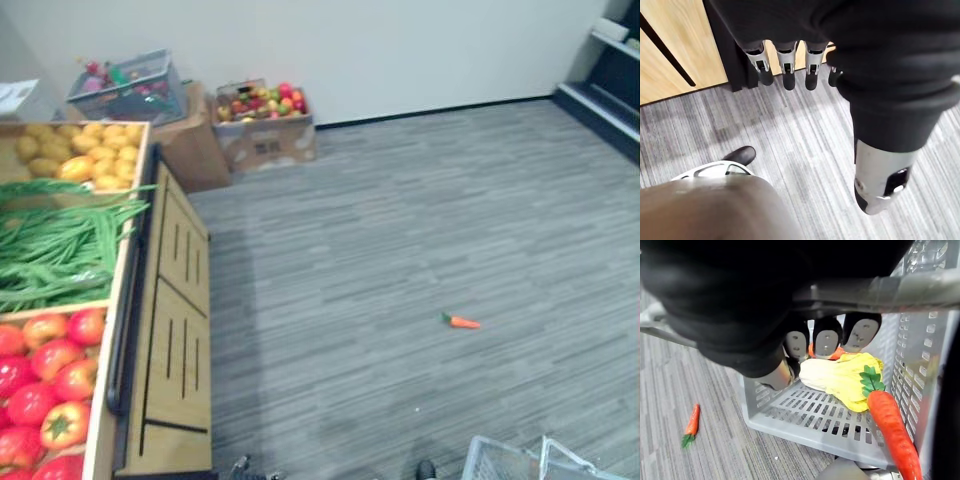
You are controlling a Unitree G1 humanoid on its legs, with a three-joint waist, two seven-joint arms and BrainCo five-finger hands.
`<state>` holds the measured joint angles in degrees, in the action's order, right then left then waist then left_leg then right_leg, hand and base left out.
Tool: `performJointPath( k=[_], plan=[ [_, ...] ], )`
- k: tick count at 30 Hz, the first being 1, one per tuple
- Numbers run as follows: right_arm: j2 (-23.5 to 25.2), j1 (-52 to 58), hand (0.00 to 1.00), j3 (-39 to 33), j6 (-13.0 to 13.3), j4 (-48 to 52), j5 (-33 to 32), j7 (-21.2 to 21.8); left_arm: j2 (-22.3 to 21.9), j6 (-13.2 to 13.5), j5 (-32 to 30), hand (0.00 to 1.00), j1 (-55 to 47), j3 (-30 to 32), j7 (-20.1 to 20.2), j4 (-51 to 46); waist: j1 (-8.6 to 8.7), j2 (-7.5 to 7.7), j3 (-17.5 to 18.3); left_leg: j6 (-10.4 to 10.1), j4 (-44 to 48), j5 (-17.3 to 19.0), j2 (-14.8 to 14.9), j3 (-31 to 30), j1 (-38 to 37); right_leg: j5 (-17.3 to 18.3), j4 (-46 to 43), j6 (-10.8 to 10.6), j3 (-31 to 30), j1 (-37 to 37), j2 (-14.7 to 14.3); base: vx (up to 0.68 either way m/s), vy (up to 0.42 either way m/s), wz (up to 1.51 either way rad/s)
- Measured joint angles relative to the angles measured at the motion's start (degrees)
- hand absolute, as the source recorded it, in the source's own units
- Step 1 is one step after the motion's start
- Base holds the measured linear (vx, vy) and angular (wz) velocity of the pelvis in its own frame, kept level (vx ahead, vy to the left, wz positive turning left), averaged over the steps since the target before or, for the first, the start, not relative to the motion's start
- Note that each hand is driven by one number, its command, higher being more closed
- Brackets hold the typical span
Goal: Pick vegetable in the basket
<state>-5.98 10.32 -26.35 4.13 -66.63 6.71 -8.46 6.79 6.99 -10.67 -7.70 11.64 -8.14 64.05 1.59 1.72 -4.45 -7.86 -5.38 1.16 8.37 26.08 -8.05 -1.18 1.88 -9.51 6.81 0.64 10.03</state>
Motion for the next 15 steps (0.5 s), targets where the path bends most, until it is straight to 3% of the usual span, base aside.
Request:
performJointPath(
  k=[3,9,15],
  plan=[
    [0.17,1.27,1.00,0.41,0.03,-1.25,-0.01,0.35,-0.51,0.00,1.78,0.00,0.02,0.76,0.21,0.22,0.06,-0.47,0.61,-0.53,0.01,0.38,0.89,0.06,-1.37,0.01,0.00,0.03,0.03,0.84,-0.88,0.00,-0.060,-0.13],
    [0.30,2.05,1.00,2.69,0.05,-1.79,-2.16,1.55,-0.96,-0.02,13.61,0.00,-0.96,1.19,3.06,1.43,-0.10,-0.09,1.34,-0.69,1.51,1.20,0.92,0.41,-1.55,0.09,-0.05,0.17,-0.43,0.97,-0.60,-0.05,-0.015,-0.05],
    [-0.02,2.47,1.00,4.51,0.14,-1.79,-2.08,1.58,-0.86,-0.06,14.36,0.00,-1.15,0.25,4.23,2.14,-0.12,-0.55,1.66,-0.88,1.61,1.39,1.13,1.60,-3.06,0.05,0.03,0.23,-1.27,1.67,-0.86,-0.04,-0.022,-0.10]
  ],
)
